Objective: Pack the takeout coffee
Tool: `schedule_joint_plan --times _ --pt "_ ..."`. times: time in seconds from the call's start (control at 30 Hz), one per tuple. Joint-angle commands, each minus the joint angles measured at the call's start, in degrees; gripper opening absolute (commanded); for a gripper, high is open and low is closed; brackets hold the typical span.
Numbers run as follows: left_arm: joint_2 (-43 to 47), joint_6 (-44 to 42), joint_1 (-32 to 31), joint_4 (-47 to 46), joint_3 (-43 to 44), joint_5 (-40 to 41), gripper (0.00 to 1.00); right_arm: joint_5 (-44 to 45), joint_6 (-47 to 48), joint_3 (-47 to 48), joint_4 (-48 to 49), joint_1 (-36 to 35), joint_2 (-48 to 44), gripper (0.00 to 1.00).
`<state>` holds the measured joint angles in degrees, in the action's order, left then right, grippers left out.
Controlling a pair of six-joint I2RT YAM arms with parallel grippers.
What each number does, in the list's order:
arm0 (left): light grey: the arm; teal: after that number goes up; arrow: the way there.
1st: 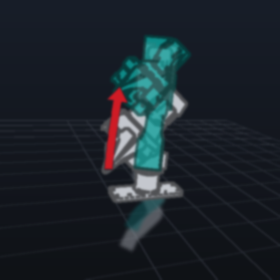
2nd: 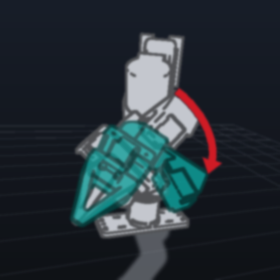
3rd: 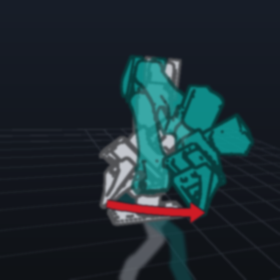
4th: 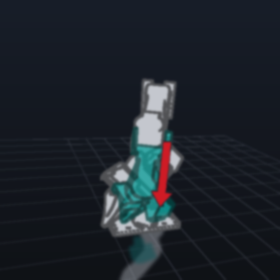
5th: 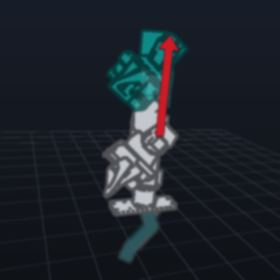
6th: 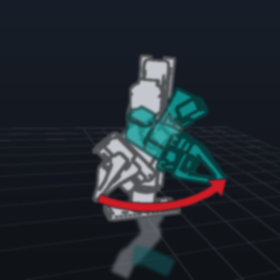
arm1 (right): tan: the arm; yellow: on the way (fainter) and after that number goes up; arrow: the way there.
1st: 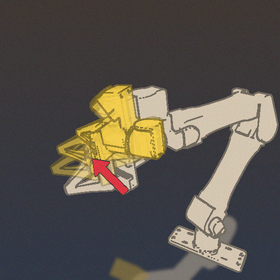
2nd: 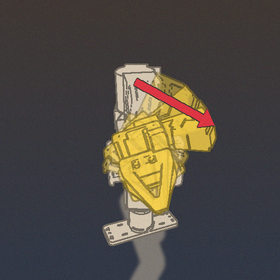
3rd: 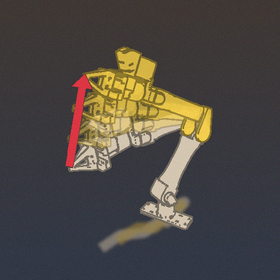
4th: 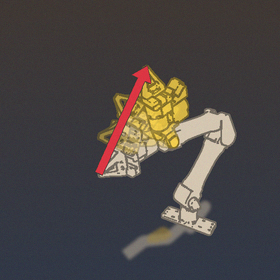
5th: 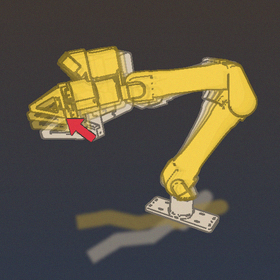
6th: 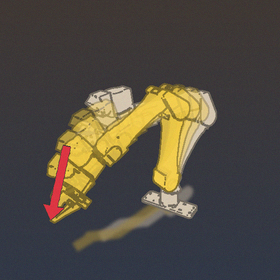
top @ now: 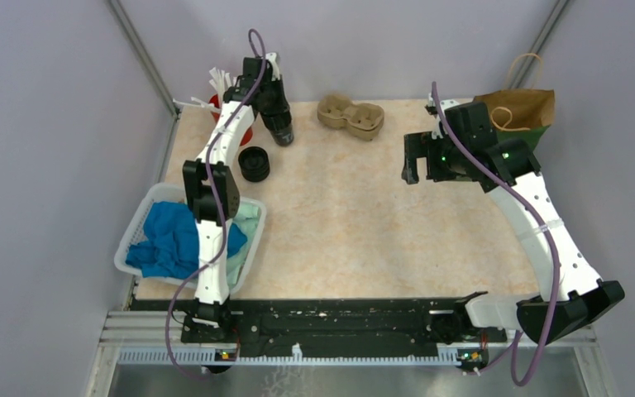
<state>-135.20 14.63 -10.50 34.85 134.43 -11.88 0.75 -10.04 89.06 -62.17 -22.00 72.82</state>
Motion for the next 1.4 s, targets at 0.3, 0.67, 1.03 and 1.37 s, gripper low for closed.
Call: schedule_joint_plan --times 0.3,0.67,1.03,1.37 --pt "8.5 -7.5 -6.2 -2.0 -3.8 13.4 0.0 -0.6 0.4 0.8 2.3 0.3 -1.6 0.99" --pt "9.3 -11.2 -10.2 -1.8 -3.9 20.2 0.0 -0.6 0.2 0.0 2.7 0.3 -2.5 0.99" --pt "7.9 -7.9 -10.1 1.6 -3.2 17.2 0.0 -2.1 -0.1 -0.7 2.9 0.4 -3.1 0.99" --pt "6.6 -8.9 -10.2 3.2 -0.7 17.9 0.1 -2.2 -0.1 -0.9 3.0 0.3 -3.0 0.99"
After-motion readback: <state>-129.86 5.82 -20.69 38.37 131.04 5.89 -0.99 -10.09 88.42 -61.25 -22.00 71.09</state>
